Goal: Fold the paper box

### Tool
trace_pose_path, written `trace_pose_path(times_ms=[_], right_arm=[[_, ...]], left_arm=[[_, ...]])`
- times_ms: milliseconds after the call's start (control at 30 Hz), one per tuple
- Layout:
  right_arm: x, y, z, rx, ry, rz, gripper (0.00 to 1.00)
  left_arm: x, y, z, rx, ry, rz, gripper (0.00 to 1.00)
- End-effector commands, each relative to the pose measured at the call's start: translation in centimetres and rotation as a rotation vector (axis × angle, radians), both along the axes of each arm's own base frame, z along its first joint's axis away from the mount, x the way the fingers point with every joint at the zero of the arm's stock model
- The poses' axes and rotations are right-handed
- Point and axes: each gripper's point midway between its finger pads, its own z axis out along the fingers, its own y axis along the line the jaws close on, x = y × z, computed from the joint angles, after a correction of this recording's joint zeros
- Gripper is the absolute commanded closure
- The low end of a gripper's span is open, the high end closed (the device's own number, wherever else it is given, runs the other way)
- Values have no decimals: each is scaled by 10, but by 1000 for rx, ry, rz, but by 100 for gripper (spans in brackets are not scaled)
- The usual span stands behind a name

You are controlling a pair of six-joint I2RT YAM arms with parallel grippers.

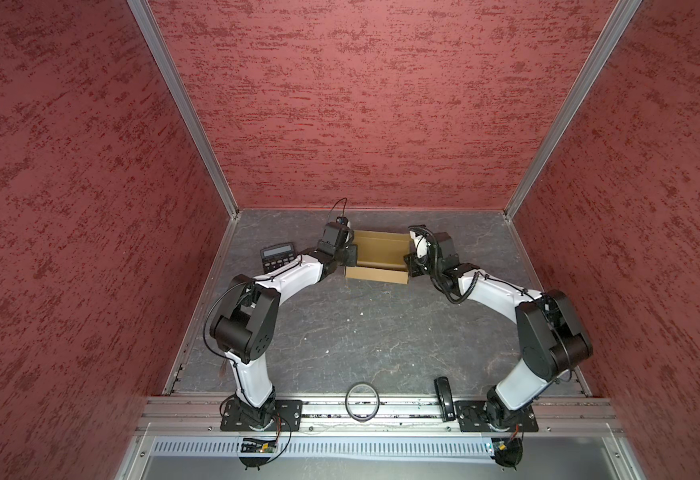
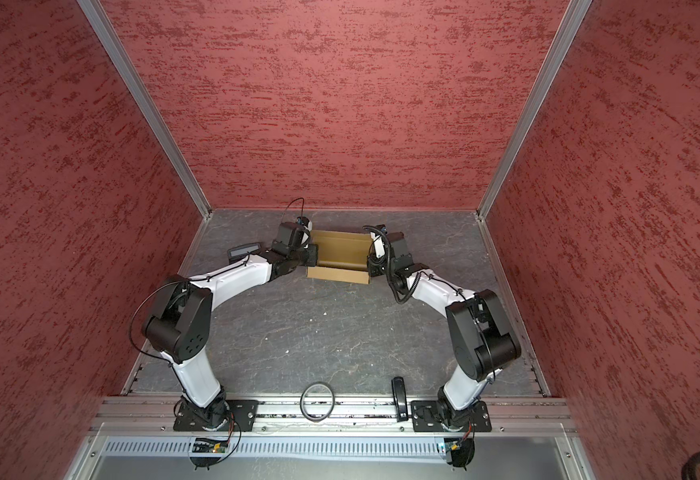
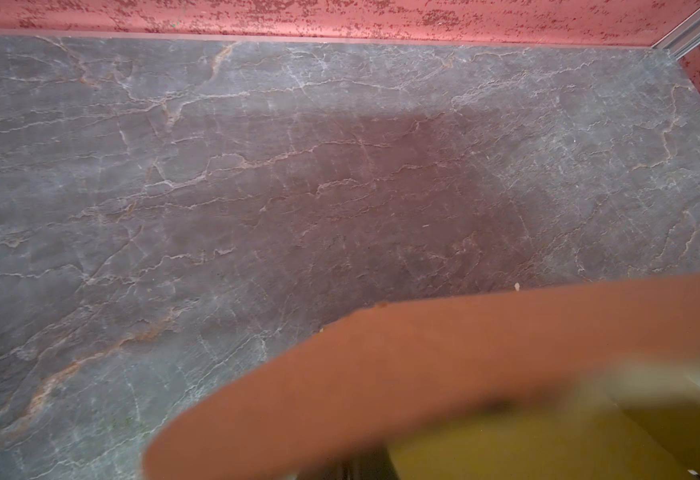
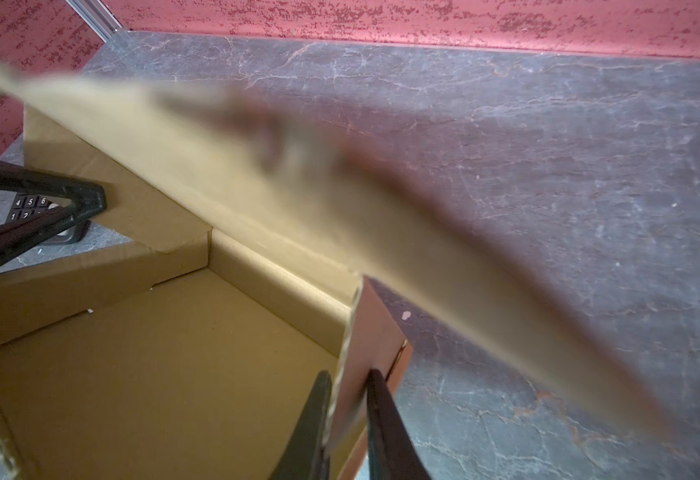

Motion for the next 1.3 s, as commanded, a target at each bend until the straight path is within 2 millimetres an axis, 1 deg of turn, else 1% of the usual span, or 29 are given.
trace_pose_path(times_ms=[0,233,600,833,1100,1267], right_arm=[[-6,7,12,24,-29,9,82],[-7,10,13,25,-31,6,79],[-5,7,31,28,-61,-12,66],[-7,1,43,21,-82,-32,55],[-13,-8,53,2,-98,-54,44],[-21,-15,62,-19,-106,-58,41]], left_arm=[[-10,-8,7,-26,-1,-20,99],[-12,-5,7,-11,-11,-7,99],[-10,-1,7,8,-22,8,100],[-10,1,7,12,-25,16,100],[-9,1,5,18,-23,16,100],[-8,2,5,23,-25,20,100]])
